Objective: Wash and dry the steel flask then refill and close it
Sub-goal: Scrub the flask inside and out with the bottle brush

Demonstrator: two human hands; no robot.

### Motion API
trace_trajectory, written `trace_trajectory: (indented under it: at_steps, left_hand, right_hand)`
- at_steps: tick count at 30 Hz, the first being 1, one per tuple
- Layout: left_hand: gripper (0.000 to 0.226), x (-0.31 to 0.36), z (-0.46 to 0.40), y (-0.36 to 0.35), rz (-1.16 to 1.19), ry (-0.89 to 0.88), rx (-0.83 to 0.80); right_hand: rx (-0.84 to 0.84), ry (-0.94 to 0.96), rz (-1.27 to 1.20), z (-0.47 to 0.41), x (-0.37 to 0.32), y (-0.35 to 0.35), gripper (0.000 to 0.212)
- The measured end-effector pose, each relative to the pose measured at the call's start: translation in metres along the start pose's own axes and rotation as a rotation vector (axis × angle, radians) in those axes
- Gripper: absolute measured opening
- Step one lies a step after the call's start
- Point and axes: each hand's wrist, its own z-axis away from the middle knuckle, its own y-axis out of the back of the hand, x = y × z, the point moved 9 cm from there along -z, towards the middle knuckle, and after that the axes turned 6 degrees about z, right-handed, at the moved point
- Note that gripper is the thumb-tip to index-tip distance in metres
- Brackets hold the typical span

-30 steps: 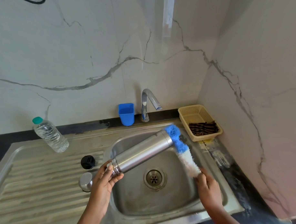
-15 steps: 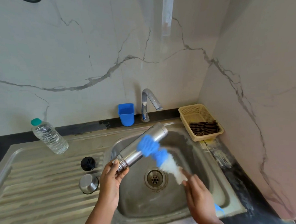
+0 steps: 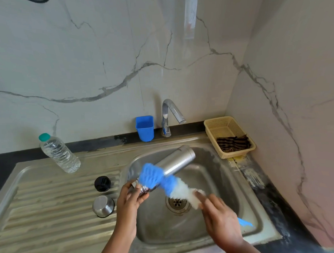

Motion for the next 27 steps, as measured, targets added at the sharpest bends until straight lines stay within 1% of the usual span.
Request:
trace_trajectory:
  at_steps: [1,2,4,6,8,9,10,11,12,15,18,21,25,27]
  left_hand:
    - [0.020,0.000,0.002,-0.003,-0.052,-0.029,-0.031]
    - [0.022,0.001,0.004,-0.005,-0.105,-0.059,-0.060]
    - [0.025,0.004,0.006,-0.008,-0.191,-0.113,-0.098]
    - [0.029,0.009,0.007,-0.008,-0.234,-0.152,-0.126]
    - [0.032,0.013,0.005,-0.003,-0.220,-0.151,-0.133]
    - [0.036,0.015,0.004,0.001,-0.182,-0.136,-0.126]
    - [0.045,0.017,0.003,0.006,-0.141,-0.122,-0.115]
    - [0.056,0.018,0.001,0.011,-0.111,-0.106,-0.099]
    - [0.060,0.018,0.000,0.016,-0.080,-0.092,-0.089]
    - [0.023,0.014,-0.003,0.027,0.051,-0.075,-0.075]
    - [0.024,0.008,-0.003,0.031,0.110,-0.030,-0.053]
    - [0.024,0.009,0.000,0.028,0.149,0.003,-0.054]
    - [0.023,0.009,0.001,0.023,0.159,0.005,-0.052]
    - [0.023,0.014,0.001,0.017,0.104,-0.031,-0.042]
  right_hand:
    - [-0.004,0.049,0.009,-0.001,-0.007,-0.001,0.039]
    - [-0.008,0.058,0.015,-0.006,-0.009,0.001,0.039]
    - [-0.029,0.000,0.043,-0.019,0.000,0.005,0.039]
    - [-0.058,-0.137,0.103,-0.032,0.024,0.014,0.037]
    - [-0.103,-0.308,0.129,-0.040,0.059,0.020,0.035]
    - [-0.153,-0.388,0.101,-0.040,0.075,0.019,0.034]
    - [-0.203,-0.459,0.062,-0.038,0.087,0.018,0.034]
    - [-0.232,-0.515,0.013,-0.034,0.098,0.016,0.033]
    - [-0.243,-0.562,-0.043,-0.030,0.105,0.014,0.032]
    - [-0.282,-0.631,-0.191,-0.014,0.112,-0.003,0.030]
    - [-0.240,-0.686,-0.371,-0.002,0.103,-0.014,0.027]
    - [-0.213,-0.713,-0.506,-0.002,0.102,-0.023,0.033]
    - [-0.251,-0.748,-0.547,-0.004,0.106,-0.035,0.030]
    - [-0.248,-0.751,-0.538,0.001,0.109,-0.037,0.025]
